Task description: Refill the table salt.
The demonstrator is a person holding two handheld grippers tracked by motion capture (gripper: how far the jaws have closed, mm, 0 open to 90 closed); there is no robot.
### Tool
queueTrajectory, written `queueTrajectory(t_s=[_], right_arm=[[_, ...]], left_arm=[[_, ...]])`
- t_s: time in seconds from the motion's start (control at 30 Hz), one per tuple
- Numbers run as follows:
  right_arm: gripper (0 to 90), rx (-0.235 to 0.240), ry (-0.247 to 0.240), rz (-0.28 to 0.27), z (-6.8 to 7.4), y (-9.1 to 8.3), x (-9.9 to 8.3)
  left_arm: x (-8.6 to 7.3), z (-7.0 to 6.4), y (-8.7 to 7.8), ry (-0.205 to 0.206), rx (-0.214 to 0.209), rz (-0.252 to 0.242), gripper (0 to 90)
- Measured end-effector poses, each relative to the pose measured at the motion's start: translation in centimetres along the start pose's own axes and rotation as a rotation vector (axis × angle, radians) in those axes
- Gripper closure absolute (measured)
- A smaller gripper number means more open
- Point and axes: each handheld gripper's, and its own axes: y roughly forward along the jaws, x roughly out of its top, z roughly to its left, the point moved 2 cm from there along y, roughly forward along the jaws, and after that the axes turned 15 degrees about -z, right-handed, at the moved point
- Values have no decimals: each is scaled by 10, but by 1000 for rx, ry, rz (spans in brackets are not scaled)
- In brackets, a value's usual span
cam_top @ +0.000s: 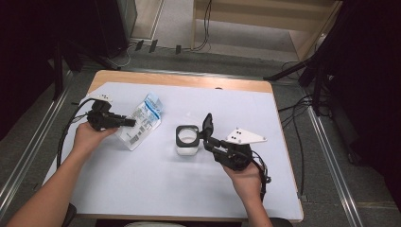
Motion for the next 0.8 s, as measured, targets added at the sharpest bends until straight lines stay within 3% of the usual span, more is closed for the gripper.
queueTrajectory(t_s=[0.17,0.3,0.53,0.8], right_arm=[[749,1,20,7,-4,-5,-1],[745,-4,34,15,-9,-9,-3],[719,-4,55,42,-17,-13,-7],[748,-31,47,66,-26,-15,-8]], left_arm=[[1,0,-2,-17,-6,-1,720],[3,0,-4,-21,8,-7,600],[7,-6,-8,4,33,4,498],[16,-12,-22,0,29,-45,426]])
